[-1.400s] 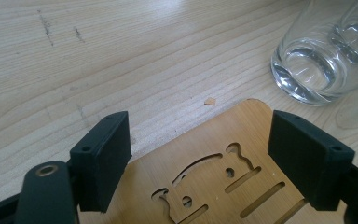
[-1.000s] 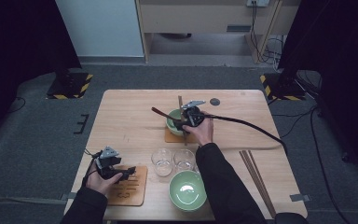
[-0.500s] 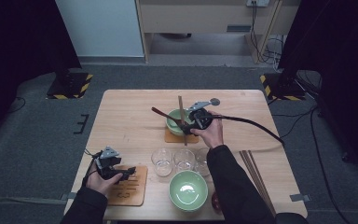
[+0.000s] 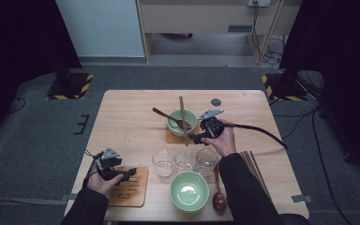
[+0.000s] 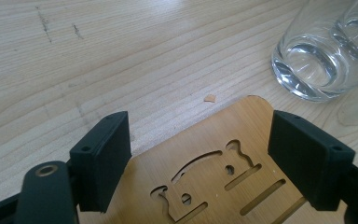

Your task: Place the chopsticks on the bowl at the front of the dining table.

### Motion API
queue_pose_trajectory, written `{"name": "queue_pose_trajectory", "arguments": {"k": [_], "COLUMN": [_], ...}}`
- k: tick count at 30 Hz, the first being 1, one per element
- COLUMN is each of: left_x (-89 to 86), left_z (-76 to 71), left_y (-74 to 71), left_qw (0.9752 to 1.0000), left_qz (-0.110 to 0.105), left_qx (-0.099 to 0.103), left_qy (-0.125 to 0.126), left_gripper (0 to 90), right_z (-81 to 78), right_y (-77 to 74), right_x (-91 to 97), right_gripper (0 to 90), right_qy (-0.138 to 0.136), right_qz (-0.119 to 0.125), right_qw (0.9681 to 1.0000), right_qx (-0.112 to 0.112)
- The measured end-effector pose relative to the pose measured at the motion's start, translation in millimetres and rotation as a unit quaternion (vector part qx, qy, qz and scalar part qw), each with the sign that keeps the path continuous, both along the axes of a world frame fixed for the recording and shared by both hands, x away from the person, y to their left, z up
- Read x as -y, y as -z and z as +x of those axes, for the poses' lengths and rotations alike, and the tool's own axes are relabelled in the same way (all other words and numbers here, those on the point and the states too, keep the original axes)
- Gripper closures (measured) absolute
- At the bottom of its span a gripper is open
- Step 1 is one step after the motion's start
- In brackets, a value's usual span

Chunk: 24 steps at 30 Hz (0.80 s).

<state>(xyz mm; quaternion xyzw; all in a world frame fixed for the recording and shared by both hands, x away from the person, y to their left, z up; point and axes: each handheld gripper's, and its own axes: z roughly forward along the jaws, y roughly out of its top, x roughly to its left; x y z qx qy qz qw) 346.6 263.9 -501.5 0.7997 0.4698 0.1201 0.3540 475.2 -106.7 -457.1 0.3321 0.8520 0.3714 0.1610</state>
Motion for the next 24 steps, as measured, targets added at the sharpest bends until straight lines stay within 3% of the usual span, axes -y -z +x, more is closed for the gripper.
{"name": "queue_pose_trajectory", "arguments": {"k": [24], "left_x": [-0.5], "left_z": [0.0], "left_y": [-0.2], "left_qw": [1.0000], "left_qz": [0.000], "left_qx": [0.000], "left_qy": [0.001], "left_gripper": [20.8], "right_z": [-3.9], "right_y": [6.4], "right_x": [-16.1], "right_gripper": [21.2], "right_qy": [-0.021], "right_qz": [-0.003], "right_qw": [0.9998], "right_qx": [-0.008]}}
